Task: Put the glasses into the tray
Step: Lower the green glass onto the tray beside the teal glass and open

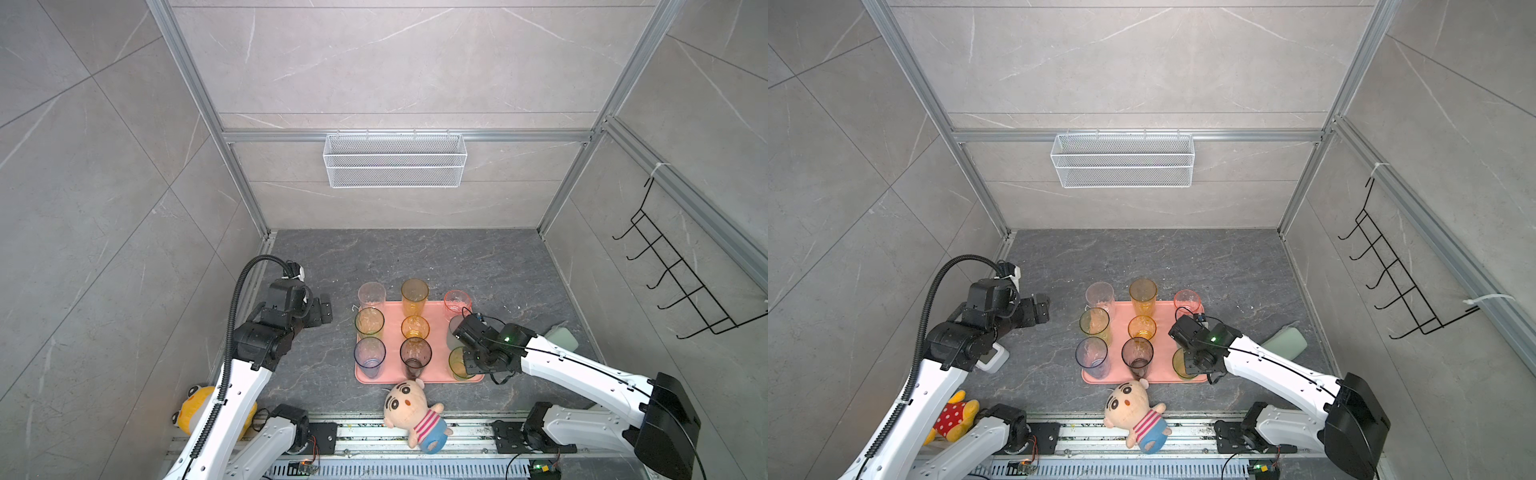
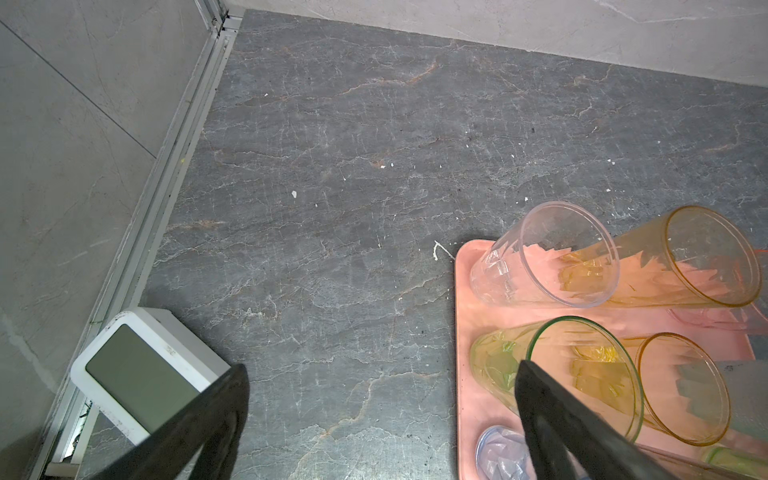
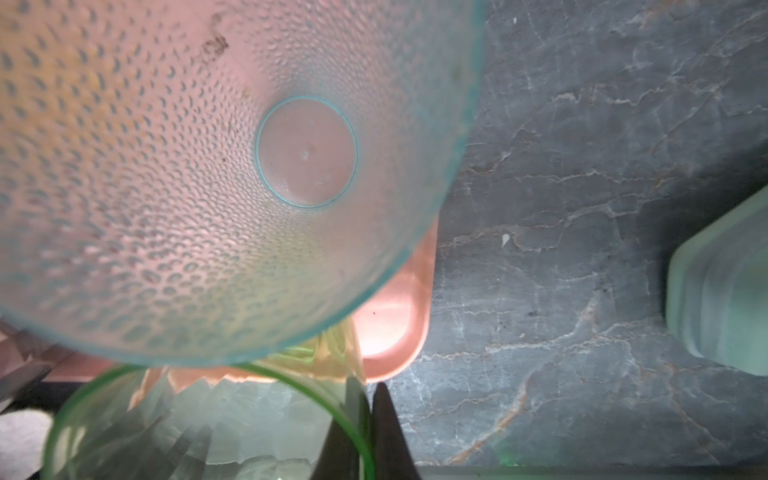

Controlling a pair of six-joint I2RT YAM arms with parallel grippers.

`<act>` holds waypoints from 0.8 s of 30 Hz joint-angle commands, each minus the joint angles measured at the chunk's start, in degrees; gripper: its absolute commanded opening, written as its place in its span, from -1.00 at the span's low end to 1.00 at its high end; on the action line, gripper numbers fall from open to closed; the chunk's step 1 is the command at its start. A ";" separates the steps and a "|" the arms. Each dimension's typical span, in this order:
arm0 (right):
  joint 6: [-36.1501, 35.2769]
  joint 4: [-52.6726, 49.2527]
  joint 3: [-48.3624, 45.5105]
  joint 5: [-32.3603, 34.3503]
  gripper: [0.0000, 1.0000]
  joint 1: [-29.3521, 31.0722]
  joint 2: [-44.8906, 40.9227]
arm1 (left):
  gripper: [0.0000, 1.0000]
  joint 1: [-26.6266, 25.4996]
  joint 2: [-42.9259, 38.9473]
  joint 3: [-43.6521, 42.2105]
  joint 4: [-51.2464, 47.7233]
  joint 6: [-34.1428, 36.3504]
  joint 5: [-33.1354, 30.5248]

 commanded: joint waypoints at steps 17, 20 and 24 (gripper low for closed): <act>-0.74 -7.77 6.13 6.33 -0.39 0.56 -3.90 | 1.00 0.54 -0.50 0.21 1.98 -0.25 0.45; -1.19 -10.17 8.20 9.90 -0.31 0.54 -4.67 | 1.00 1.32 -0.25 0.59 2.03 0.14 -0.29; -2.58 -11.54 11.36 13.99 -0.20 0.55 -6.59 | 1.00 1.53 -0.32 1.04 2.20 -0.21 -0.39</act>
